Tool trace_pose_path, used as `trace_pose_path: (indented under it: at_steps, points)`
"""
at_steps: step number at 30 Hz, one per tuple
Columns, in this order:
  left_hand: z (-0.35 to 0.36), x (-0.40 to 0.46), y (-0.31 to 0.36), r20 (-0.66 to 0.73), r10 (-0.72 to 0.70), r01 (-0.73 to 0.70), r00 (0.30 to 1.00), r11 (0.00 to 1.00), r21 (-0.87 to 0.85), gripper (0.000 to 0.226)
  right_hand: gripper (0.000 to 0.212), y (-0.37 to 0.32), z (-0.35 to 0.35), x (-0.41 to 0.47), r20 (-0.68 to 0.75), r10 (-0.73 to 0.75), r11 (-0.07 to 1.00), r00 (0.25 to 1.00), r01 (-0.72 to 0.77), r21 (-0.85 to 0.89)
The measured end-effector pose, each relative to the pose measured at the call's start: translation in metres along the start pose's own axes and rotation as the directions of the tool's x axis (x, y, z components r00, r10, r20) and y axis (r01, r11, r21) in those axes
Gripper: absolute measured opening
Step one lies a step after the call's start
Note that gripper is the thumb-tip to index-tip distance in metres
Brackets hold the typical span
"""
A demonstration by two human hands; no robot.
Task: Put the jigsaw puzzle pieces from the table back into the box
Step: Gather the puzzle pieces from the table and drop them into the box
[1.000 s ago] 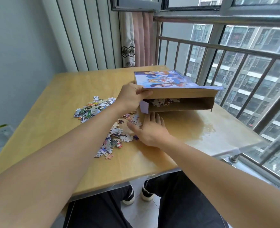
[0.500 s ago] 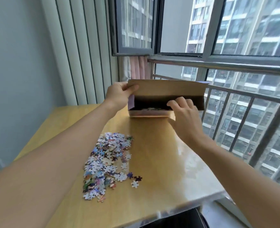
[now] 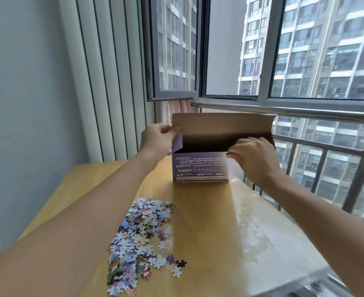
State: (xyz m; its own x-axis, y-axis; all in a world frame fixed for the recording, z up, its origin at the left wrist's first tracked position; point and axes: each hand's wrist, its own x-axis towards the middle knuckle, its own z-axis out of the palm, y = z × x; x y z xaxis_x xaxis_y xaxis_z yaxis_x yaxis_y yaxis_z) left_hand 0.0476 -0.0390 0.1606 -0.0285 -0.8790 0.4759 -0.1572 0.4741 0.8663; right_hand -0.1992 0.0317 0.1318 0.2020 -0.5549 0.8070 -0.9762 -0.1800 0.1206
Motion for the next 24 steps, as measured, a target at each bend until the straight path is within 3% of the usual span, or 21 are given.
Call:
trace_pose_path:
  at_steps: [4, 11, 17, 21, 23, 24]
  points:
    - [0.006, -0.014, -0.036, 0.053, -0.054, 0.052, 0.997, 0.998, 0.024, 0.017, 0.008, -0.001, 0.021, -0.031, 0.155, 0.047, 0.999, 0.987, -0.047, -0.004]
    - [0.033, -0.077, -0.103, 0.137, -0.161, 0.141, 0.977, 0.979, 0.148, 0.021, 0.021, -0.021, 0.052, -0.101, 0.468, 0.179, 0.983, 0.865, -0.181, -0.041]
    - [0.048, -0.113, -0.142, 0.202, -0.218, 0.159, 0.955, 0.950, 0.270, 0.029, 0.012, -0.063, 0.047, -0.119, 0.589, 0.137, 0.911, 0.797, -0.334, 0.240]
    - [0.037, -0.114, -0.131, 0.409, -0.197, 0.075, 0.891, 0.952, 0.296, 0.010, 0.010, -0.095, 0.023, -0.104, 0.569, 0.049, 0.770, 0.821, -0.394, 0.502]
    - [0.015, -0.106, -0.125, 0.520, -0.203, 0.036, 0.830, 0.949, 0.313, 0.028, 0.014, -0.114, 0.018, -0.089, 0.551, 0.053, 0.662, 0.833, -0.442, 0.605]
    - [-0.001, -0.103, -0.125, 0.495, -0.211, 0.043, 0.843, 0.944, 0.327, 0.033, 0.017, -0.126, 0.021, -0.082, 0.564, 0.052, 0.594, 0.824, -0.480, 0.646]
